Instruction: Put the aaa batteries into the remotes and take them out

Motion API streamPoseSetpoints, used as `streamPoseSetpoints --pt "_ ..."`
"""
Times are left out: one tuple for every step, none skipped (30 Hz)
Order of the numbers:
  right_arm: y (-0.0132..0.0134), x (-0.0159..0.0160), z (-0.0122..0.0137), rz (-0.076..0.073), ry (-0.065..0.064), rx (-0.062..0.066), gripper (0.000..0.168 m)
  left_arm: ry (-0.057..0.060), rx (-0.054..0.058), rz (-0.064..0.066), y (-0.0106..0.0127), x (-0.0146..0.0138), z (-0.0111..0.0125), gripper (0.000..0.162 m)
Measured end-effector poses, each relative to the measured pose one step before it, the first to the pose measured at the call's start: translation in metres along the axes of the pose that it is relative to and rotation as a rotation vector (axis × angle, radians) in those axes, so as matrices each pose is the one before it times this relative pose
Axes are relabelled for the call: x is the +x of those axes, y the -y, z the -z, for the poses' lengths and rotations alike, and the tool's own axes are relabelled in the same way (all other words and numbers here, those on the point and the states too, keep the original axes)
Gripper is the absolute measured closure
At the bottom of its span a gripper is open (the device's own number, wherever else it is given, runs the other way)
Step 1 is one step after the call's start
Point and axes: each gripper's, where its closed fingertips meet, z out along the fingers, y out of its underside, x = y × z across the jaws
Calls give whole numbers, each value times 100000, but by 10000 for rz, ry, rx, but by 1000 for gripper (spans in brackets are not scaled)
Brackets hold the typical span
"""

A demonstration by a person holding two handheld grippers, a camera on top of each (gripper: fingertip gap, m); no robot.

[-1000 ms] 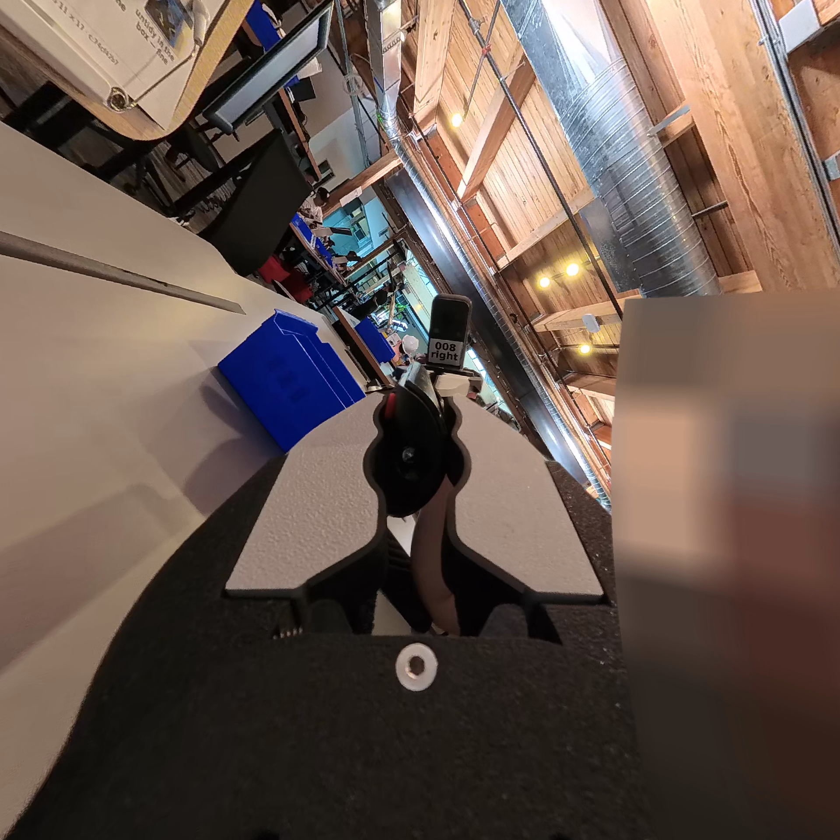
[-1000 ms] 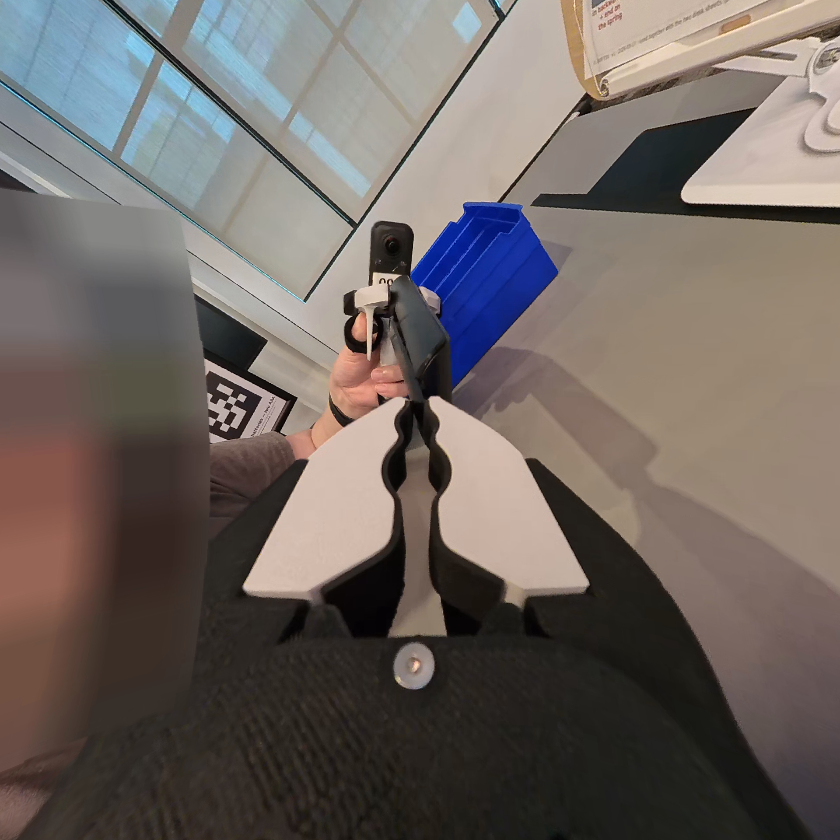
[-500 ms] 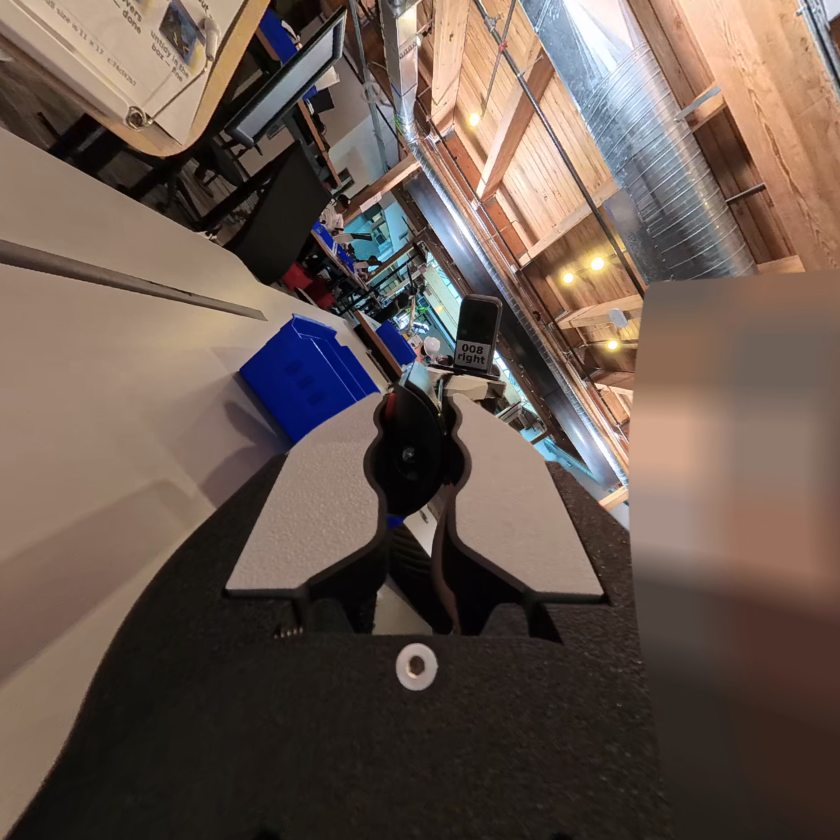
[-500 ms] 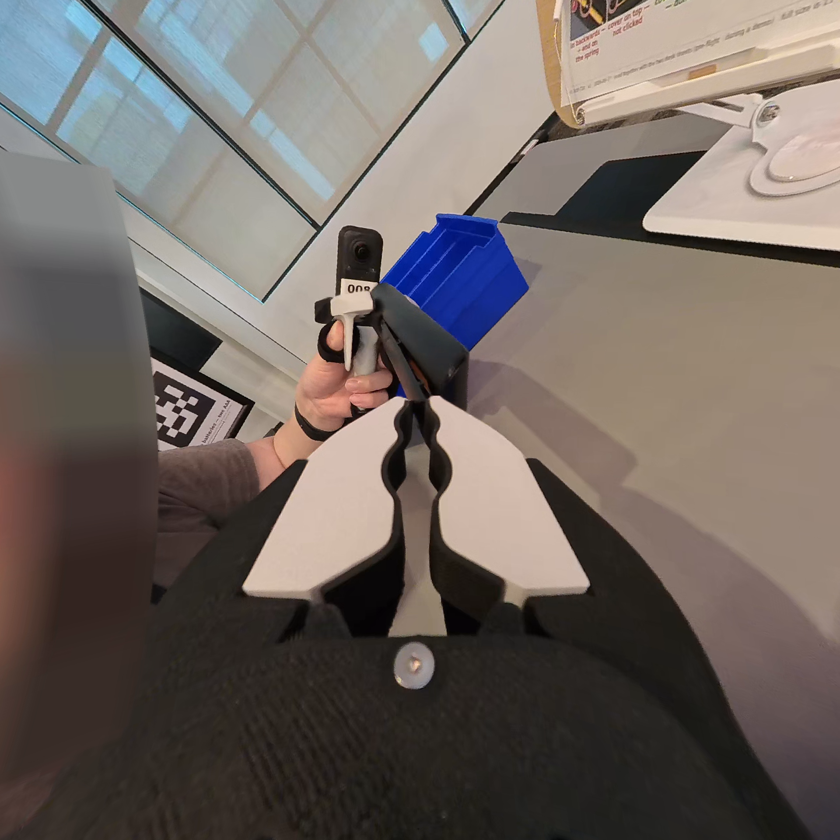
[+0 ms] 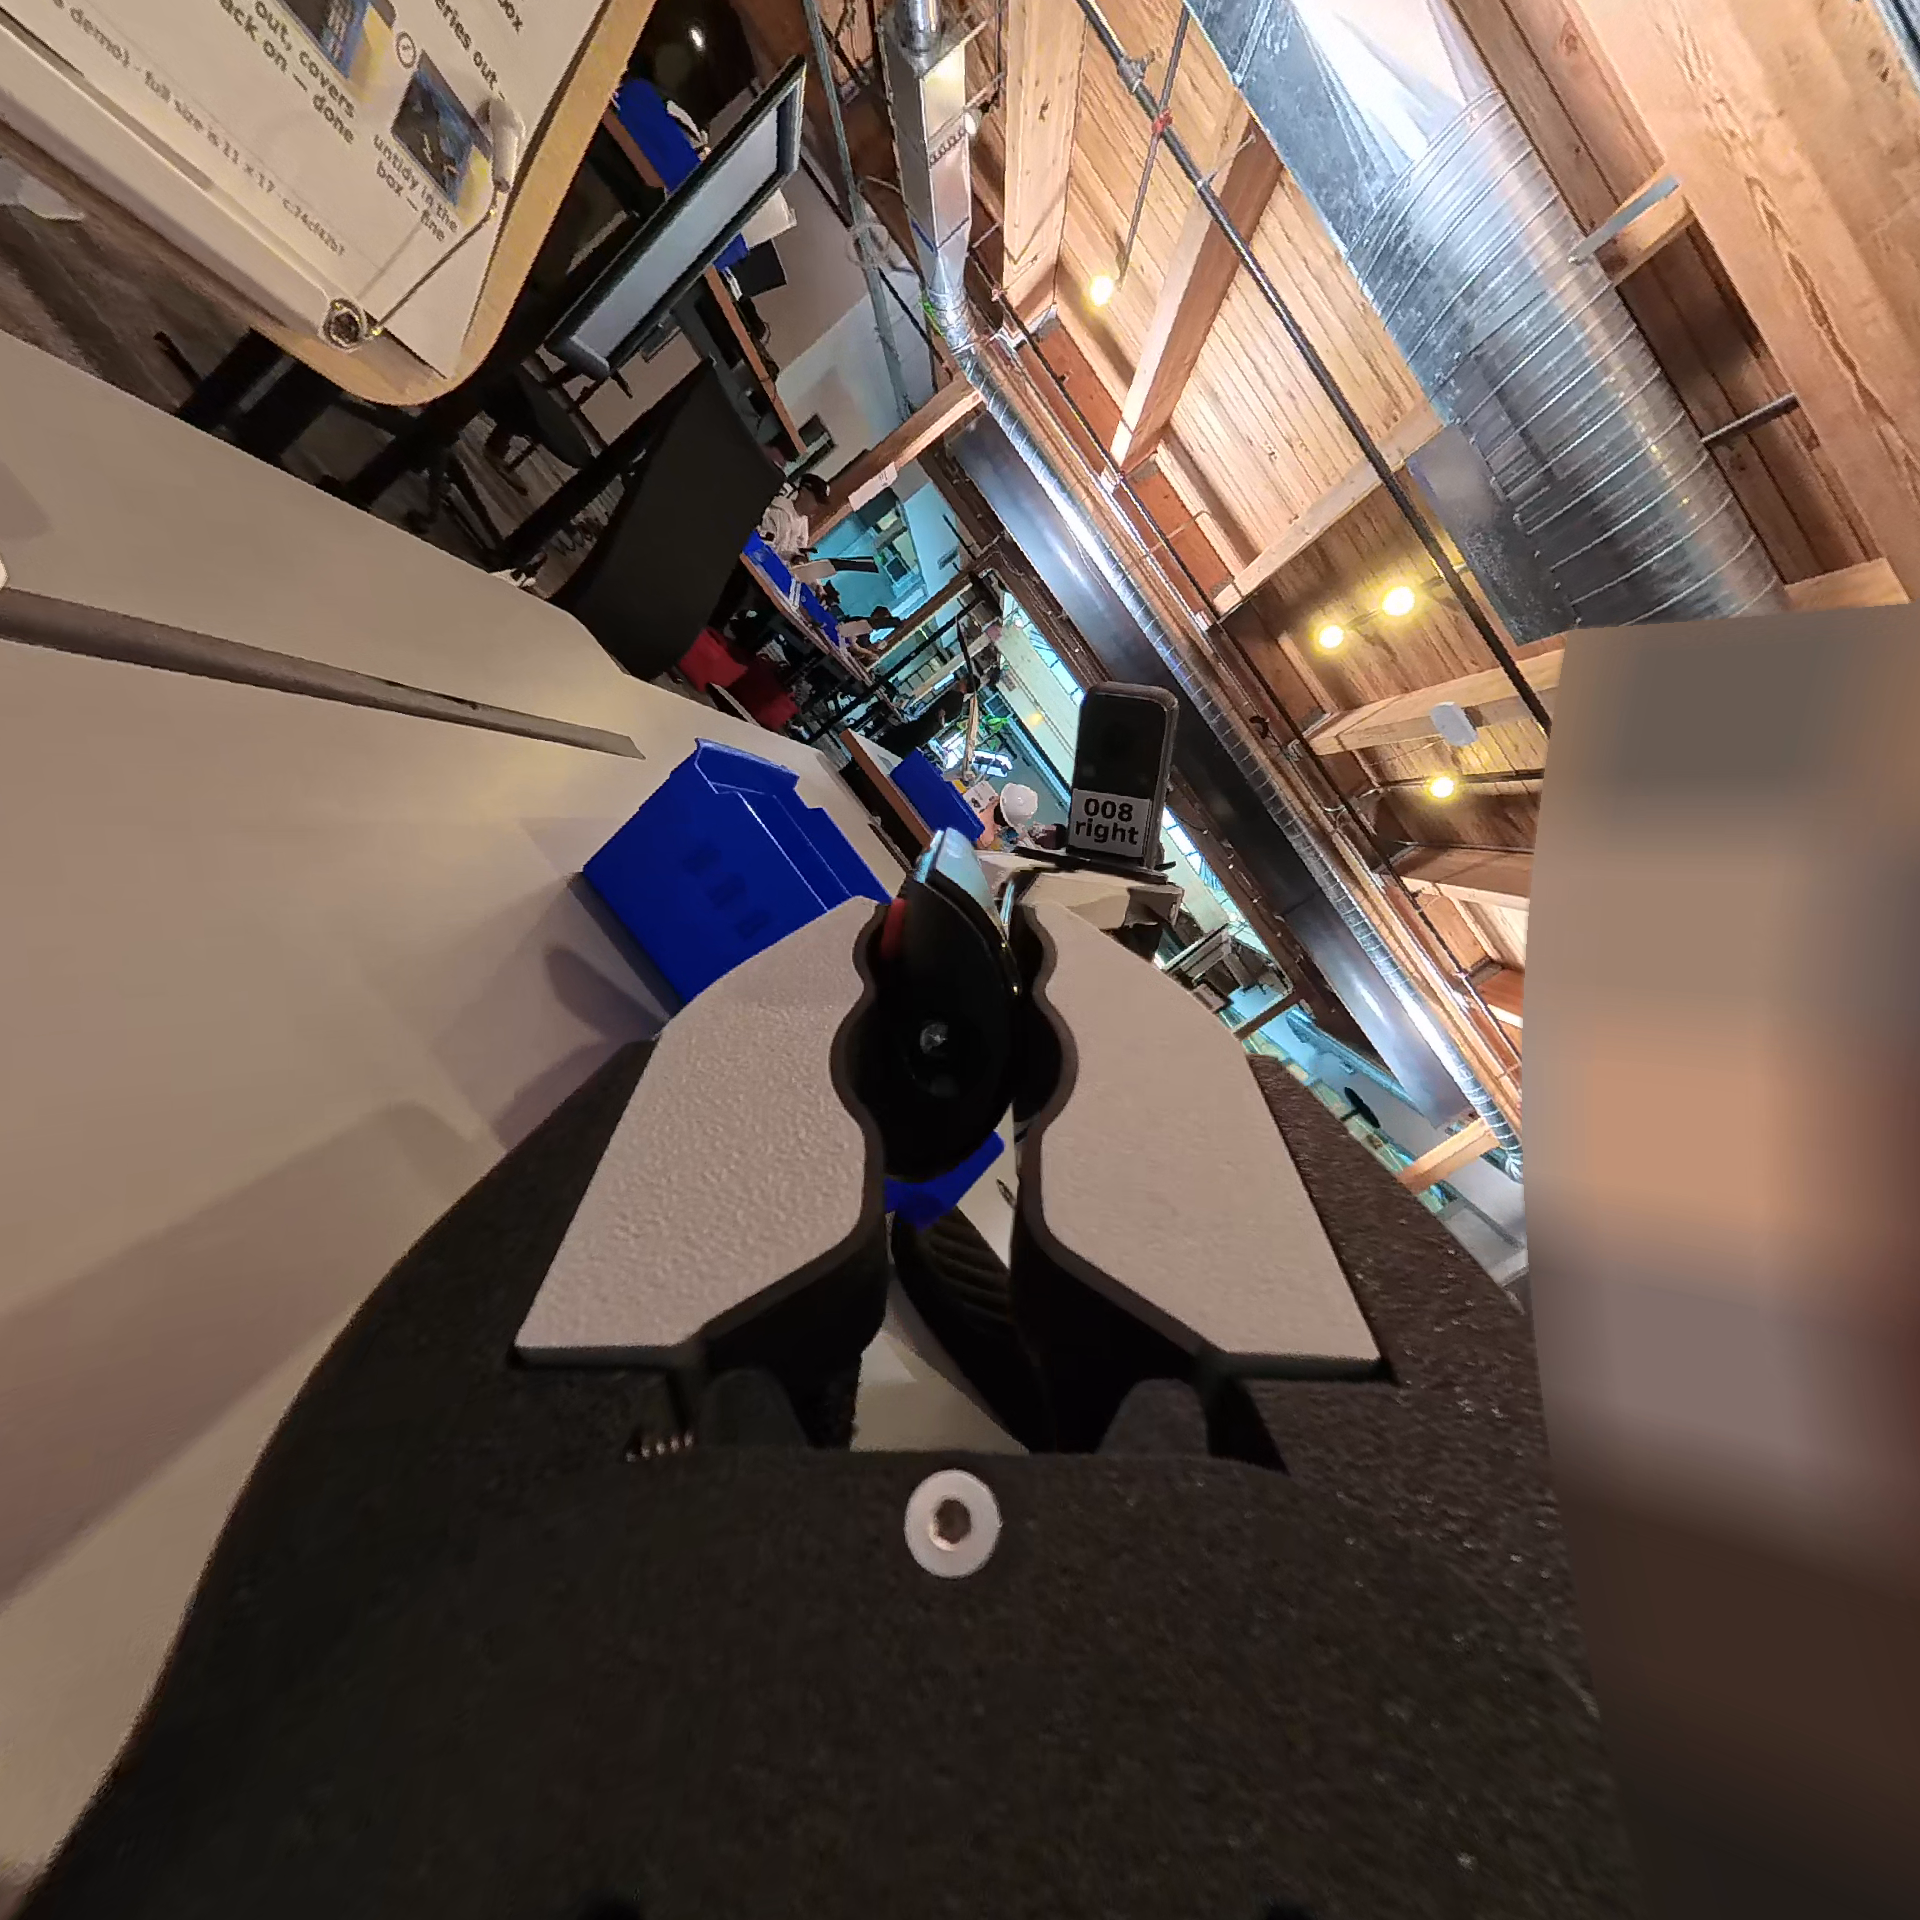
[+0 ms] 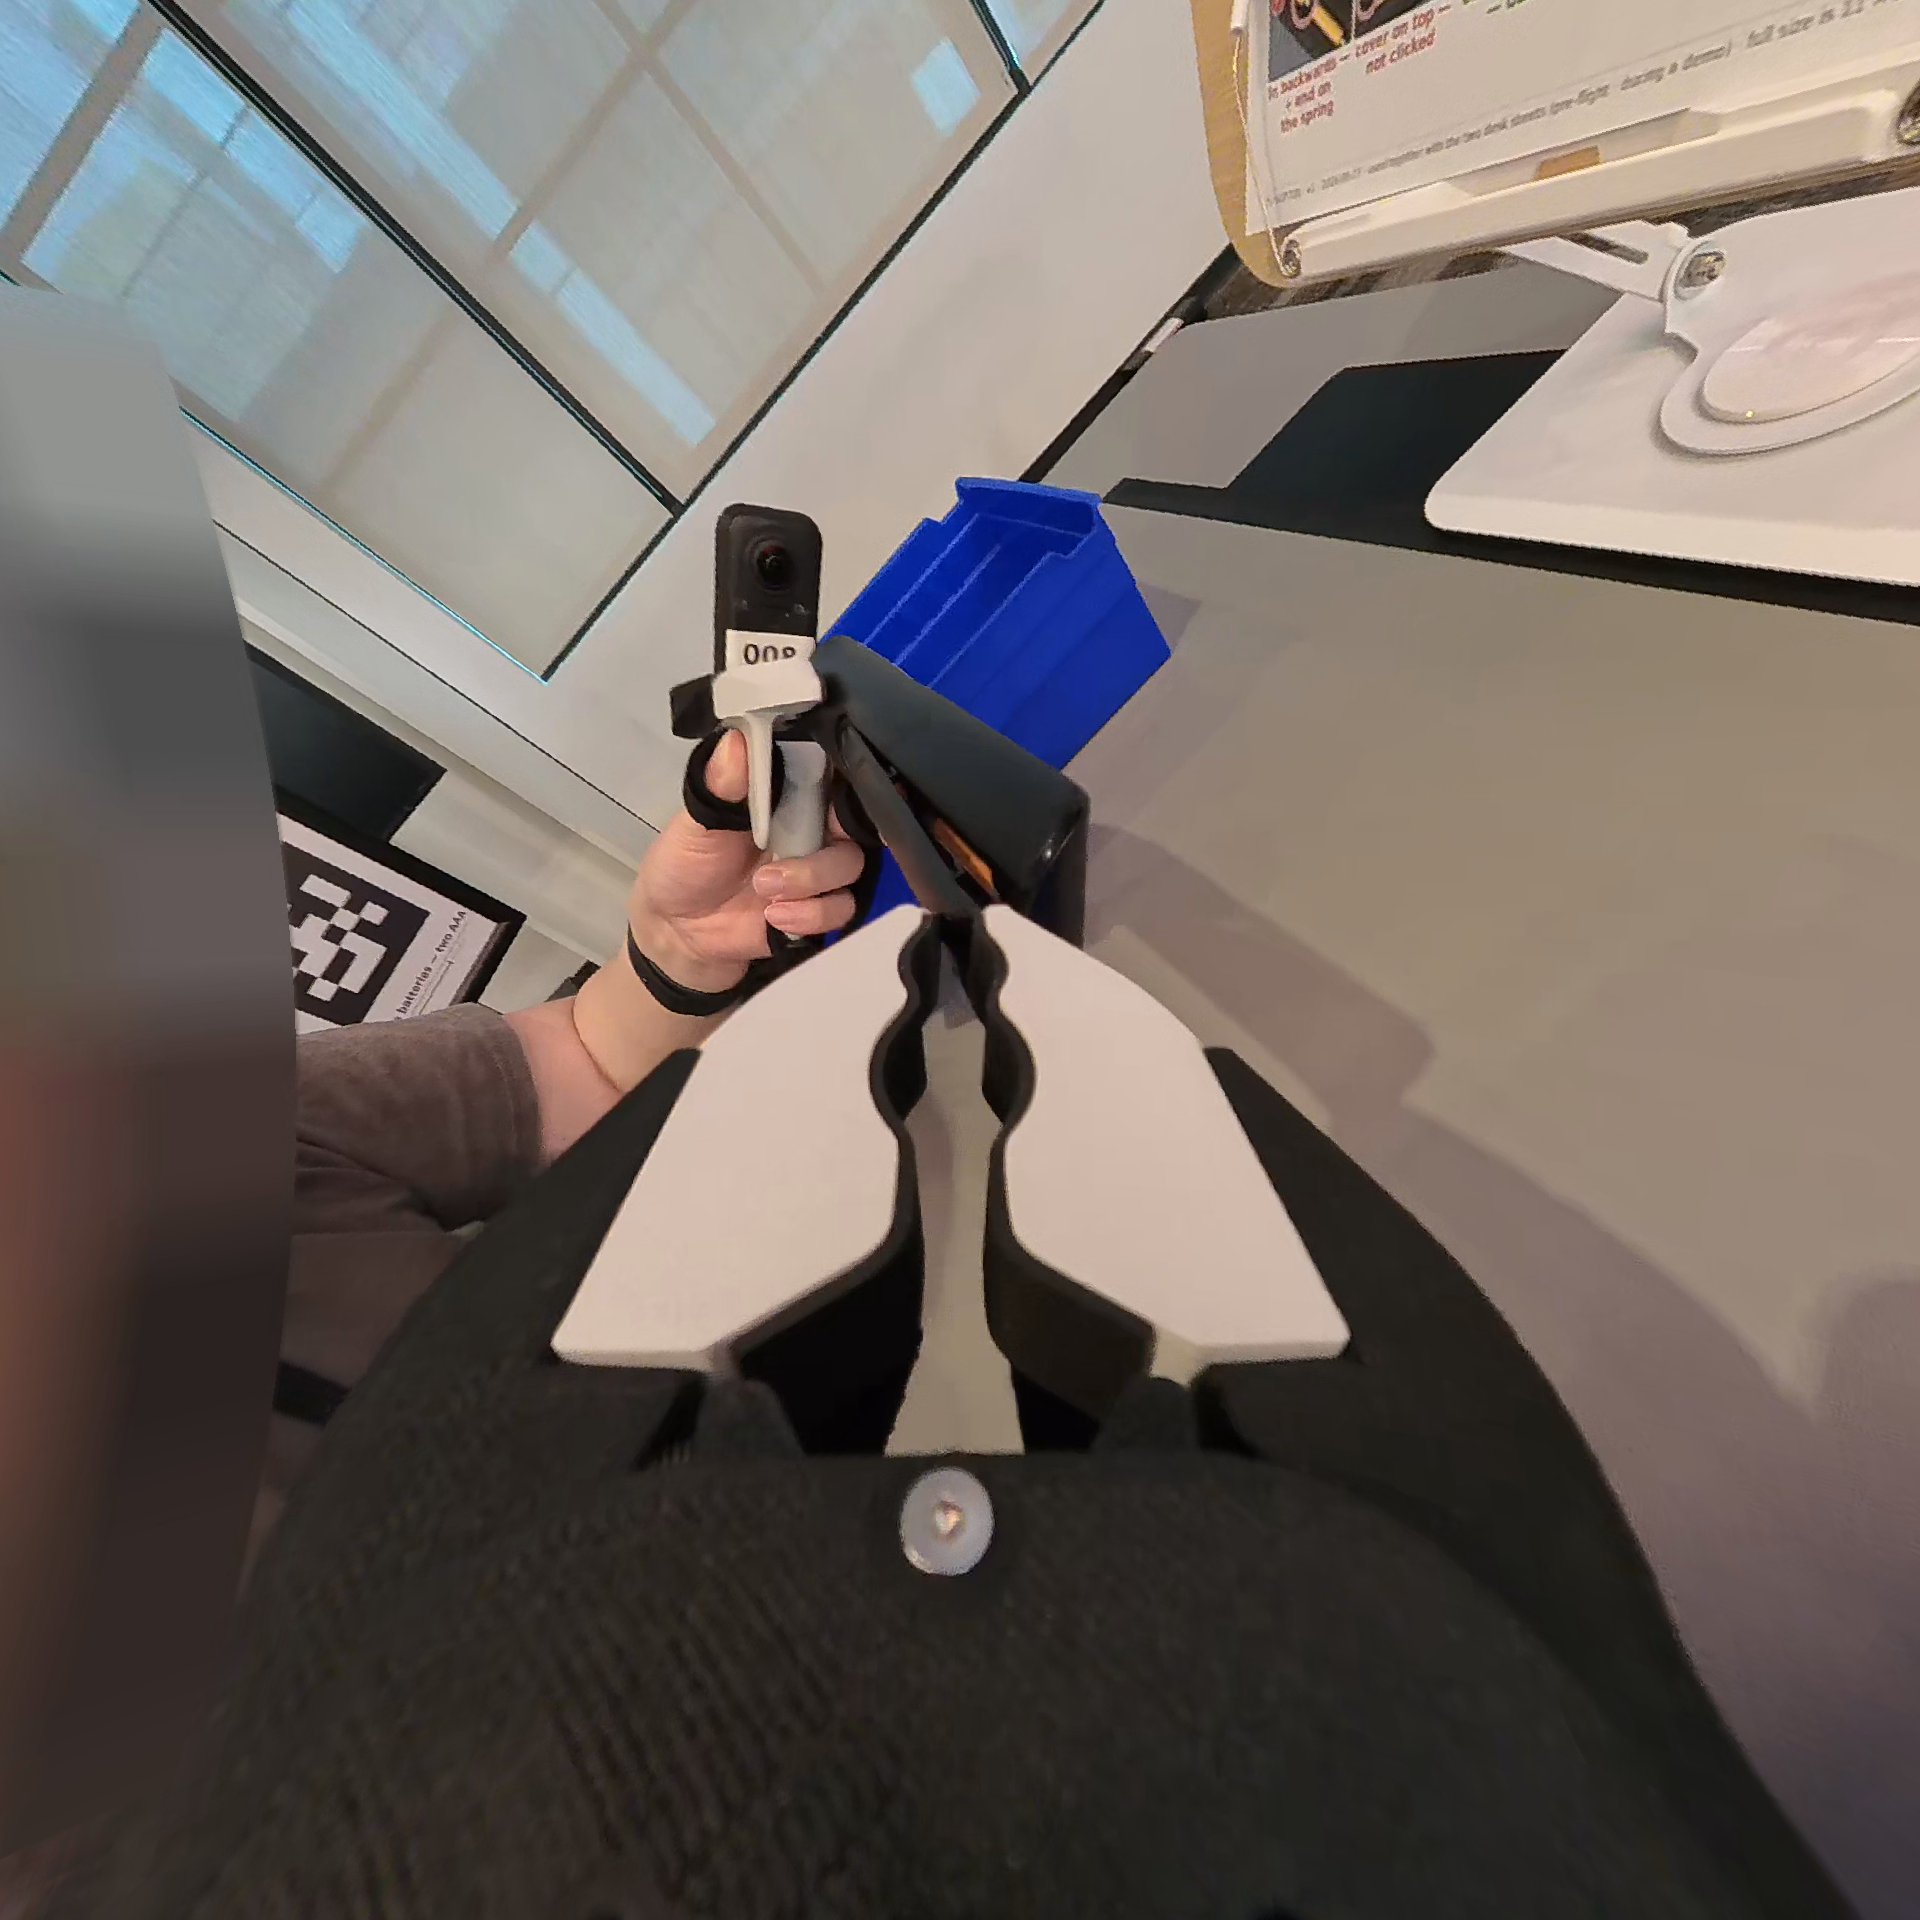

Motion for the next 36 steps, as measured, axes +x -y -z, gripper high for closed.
streamPoseSetpoints --pt "-42 5 19 73 -48 -48 162 -8 -9 -35 -4 24 -17 140" --pt "21 -76 67 85 -2 -40 162 -39 2 11 10 52 -5 140" --pt "75 -90 110 86 -6 -1 162 -50 24 44 10 73 -19 140" --pt "69 -90 92 70 -7 5 162 -48 16 35 5 72 -16 140" --pt "26 -94 65 81 -4 -12 162 -49 6 29 -2 50 -22 140" --pt "22 -55 29 99 -45 -7 162 -30 15 34 11 20 -8 140" --pt "46 -12 6 113 -81 3 162 -8 23 15 17 -3 0 139" --pt "38 -19 24 112 -71 6 162 -26 16 -7 4 28 -15 140" --pt "2 -30 12 77 -49 -13 161 -26 7 -11 13 48 -6 140" --pt "2 -31 21 49 -27 -20 161 -21 -4 -34 10 63 -14 139" --pt "32 -52 44 60 14 11 161 -22 -9 -61 -7 73 -27 139" --pt "78 -90 67 44 66 33 161 -41 2 -35 1 109 -32 139" --pt "110 -114 80 -13 113 49 161 -44 -2 -7 3 104 -22 139" --pt "80 -109 63 -60 133 54 162 -33 12 46 15 54 3 139" --pt "64 -72 32 -58 106 53 162 -20 32 84 6 31 4 140" --pt "72 -40 6 -7 56 63 162 -6 35 141 -5 -57 21 140" --pt "48 -65 -30 38 24 42 162 -8 38 222 -22 -115 31 140" --pt "13 -117 -25 70 14 0 162 -39 42 336 -34 -150 34 140" --pt "-55 -81 -19 71 -27 -59 162 -55 50 378 -44 -209 41 140" --pt "-115 -20 17 69 -75 -107 162 -39 29 309 -67 -262 20 140" --pt "-107 45 44 49 -93 -96 162 -26 -6 270 -141 -274 -23 140" --pt "-87 101 74 -50 -69 -67 161 -5 22 231 -161 -257 -51 140" --pt "-91 78 99 -151 17 -63 161 0 7 190 -180 -217 -56 140" --pt "-83 17 103 -205 117 -60 162 -3 -40 136 -180 -177 -56 140" --pt "-35 11 116 -241 174 -14 162 5 -67 74 -187 -119 -74 140" --pt "-8 54 123 -243 166 13 163 22 -55 26 -186 -91 -86 140" --pt "-48 151 94 -205 102 -21 163 63 -42 34 -221 -136 -85 140" --pt "-133 222 47 -141 20 -79 163 115 -63 79 -299 -234 -85 140" --pt "-158 226 -24 -68 -29 -94 163 106 34 99 -185 -263 -58 140" --pt "-86 189 -45 -11 -49 -37 162 57 76 132 -102 -266 -4 140" --pt "-33 137 -83 17 -55 -10 162 37 56 259 -77 -264 24 140" --pt "-38 91 -65 18 -45 -20 161 2 69 249 0 -227 47 140" --pt "-7 53 -42 20 -41 -7 161 -19 40 207 -5 -185 20 140" --pt "-23 53 -1 15 -48 -19 161 -14 4 137 -42 -159 0 140" --pt "-54 52 -9 6 -52 -38 161 9 14 123 -39 -143 -8 140" --pt "-42 39 -13 2 -37 -23 160 5 29 125 -31 -129 -3 140"
